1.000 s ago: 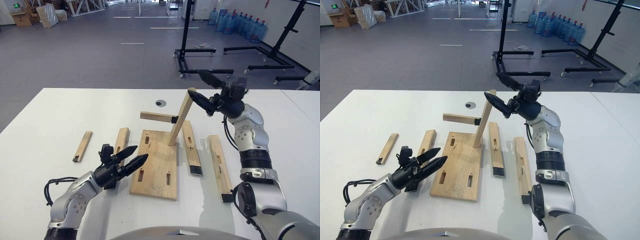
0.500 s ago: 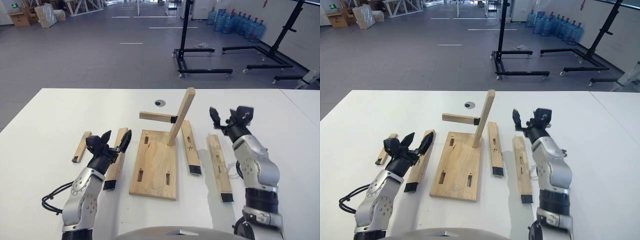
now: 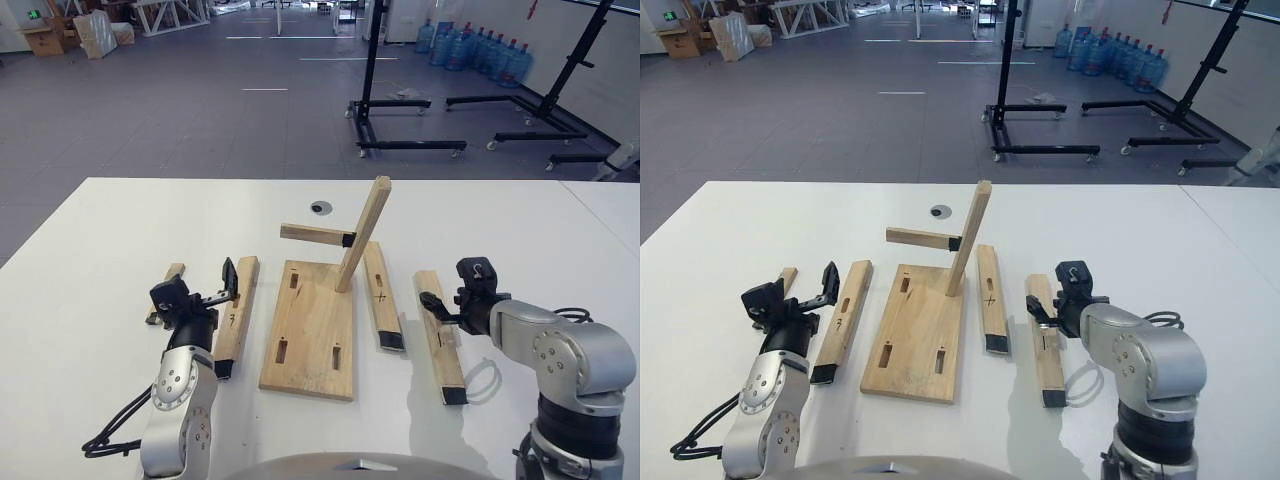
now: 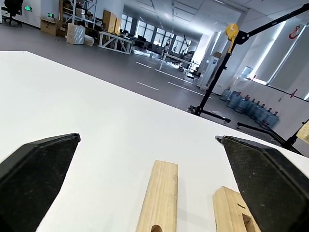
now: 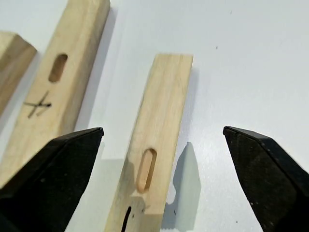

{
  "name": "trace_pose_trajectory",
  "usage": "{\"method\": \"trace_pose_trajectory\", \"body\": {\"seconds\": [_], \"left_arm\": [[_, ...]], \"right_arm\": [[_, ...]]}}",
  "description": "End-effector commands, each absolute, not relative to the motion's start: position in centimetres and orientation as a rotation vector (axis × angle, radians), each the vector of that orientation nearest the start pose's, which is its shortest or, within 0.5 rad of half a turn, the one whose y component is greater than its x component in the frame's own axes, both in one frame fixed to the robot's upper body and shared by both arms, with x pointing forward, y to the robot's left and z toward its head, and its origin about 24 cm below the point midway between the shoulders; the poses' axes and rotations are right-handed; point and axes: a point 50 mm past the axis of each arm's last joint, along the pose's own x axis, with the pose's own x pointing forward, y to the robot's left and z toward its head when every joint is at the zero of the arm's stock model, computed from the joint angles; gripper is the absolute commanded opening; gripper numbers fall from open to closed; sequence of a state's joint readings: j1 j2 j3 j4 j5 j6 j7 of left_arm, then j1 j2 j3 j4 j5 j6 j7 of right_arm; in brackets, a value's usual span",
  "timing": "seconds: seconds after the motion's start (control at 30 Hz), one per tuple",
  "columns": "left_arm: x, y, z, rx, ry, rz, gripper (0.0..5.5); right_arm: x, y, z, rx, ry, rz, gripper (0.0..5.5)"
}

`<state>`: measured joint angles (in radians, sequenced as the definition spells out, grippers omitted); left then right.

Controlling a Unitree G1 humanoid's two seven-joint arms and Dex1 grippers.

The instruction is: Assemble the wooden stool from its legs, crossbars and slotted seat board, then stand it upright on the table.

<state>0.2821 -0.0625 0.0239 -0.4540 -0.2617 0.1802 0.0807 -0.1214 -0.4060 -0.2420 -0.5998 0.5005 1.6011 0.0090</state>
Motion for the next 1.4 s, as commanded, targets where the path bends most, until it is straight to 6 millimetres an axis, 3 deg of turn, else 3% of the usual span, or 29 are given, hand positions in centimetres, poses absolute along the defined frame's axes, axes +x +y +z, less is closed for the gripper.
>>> {"method": "trace_pose_trajectory", "body": {"seconds": [0.03,0.1,0.33,0.5,0.6,0.8,0.97,1.0,1.07,1.13,1.23,1.4], "left_arm": [[19.6,15.5,7.1,-0.364,-0.015,0.167,5.40],[19.4,15.4,7.0,-0.365,-0.009,0.163,5.40],[19.2,15.2,7.2,-0.363,-0.008,0.160,5.40],[19.4,15.0,7.2,-0.362,-0.008,0.155,5.40],[19.6,15.3,7.1,-0.358,-0.009,0.159,5.40],[21.6,16.6,7.2,-0.307,-0.051,0.151,5.40],[23.7,17.1,9.0,-0.356,-0.142,-0.039,5.40],[24.0,17.0,9.6,-0.392,-0.167,-0.118,5.40],[24.0,16.5,11.1,-0.477,-0.215,-0.347,5.40],[23.1,16.3,12.3,-0.554,-0.230,-0.615,5.40],[21.3,15.8,12.7,-0.622,-0.152,-0.910,5.40],[19.4,15.2,13.5,-0.780,-0.088,-1.194,5.40]], "right_arm": [[19.4,-21.5,6.5,0.003,1.008,0.137,4.58],[18.9,-21.6,5.8,0.020,1.059,0.149,4.58],[18.5,-22.0,5.7,-0.022,1.126,0.188,3.40],[18.8,-22.0,5.8,-0.029,1.144,0.194,2.61],[20.1,-21.7,6.3,-0.012,1.092,0.155,2.07],[25.4,-20.6,10.0,0.031,0.619,0.042,2.05],[30.9,-22.1,15.3,0.136,0.120,0.039,2.04],[31.5,-22.1,16.9,0.167,0.009,0.099,2.04],[31.3,-21.0,20.0,0.333,-0.192,0.381,2.04],[28.4,-19.3,22.2,0.434,-0.315,0.837,2.04],[23.9,-16.5,20.9,0.360,-0.244,1.298,2.04],[22.7,-12.6,16.8,0.376,-0.100,1.534,2.04]]}}
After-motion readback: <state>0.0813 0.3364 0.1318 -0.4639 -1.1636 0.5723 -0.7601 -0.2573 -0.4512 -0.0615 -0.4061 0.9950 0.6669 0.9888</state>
